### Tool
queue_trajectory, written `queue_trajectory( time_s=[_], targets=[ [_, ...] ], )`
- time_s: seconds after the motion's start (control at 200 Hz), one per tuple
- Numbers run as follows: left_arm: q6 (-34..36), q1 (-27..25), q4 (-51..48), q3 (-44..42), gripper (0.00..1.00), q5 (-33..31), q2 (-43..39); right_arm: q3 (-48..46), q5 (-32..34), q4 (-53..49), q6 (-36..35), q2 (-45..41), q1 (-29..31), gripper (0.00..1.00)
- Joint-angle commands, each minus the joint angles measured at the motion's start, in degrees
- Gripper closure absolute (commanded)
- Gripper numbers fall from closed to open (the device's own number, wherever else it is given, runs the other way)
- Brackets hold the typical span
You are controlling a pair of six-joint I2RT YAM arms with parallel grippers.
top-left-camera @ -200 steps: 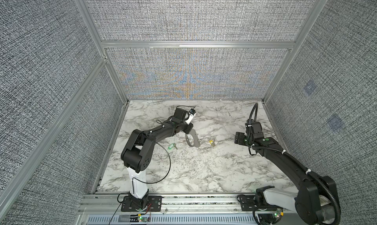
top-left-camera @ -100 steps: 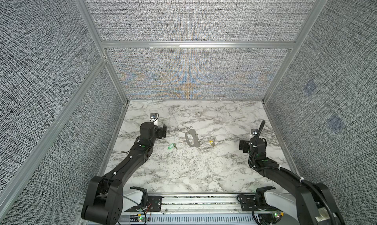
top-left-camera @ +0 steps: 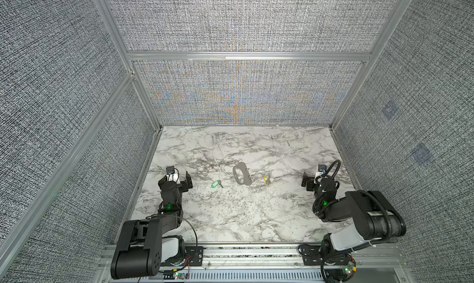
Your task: Remove the keys from the keyring
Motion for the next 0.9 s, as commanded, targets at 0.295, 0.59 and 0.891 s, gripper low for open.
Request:
queue_trajectory(
  time_s=[0.295,0.59,0.891],
  targets=[
    [1.06,0.23,10.01,4.13,0.01,7.1,9.04,5.52,1.48,-3.27,1.63,0.29,-0.15,0.01],
    [4.2,0.24,19.99,2.15,0.01,9.38,13.48,6.19,1.85,-4.53,1.97,0.52,-0.21,0.01],
    [4.76,0.19,20.34,2.61,0.01,10.43,14.1,7.15,0.87,-5.9,2.06,0.83,-0.54,0.01]
  ],
)
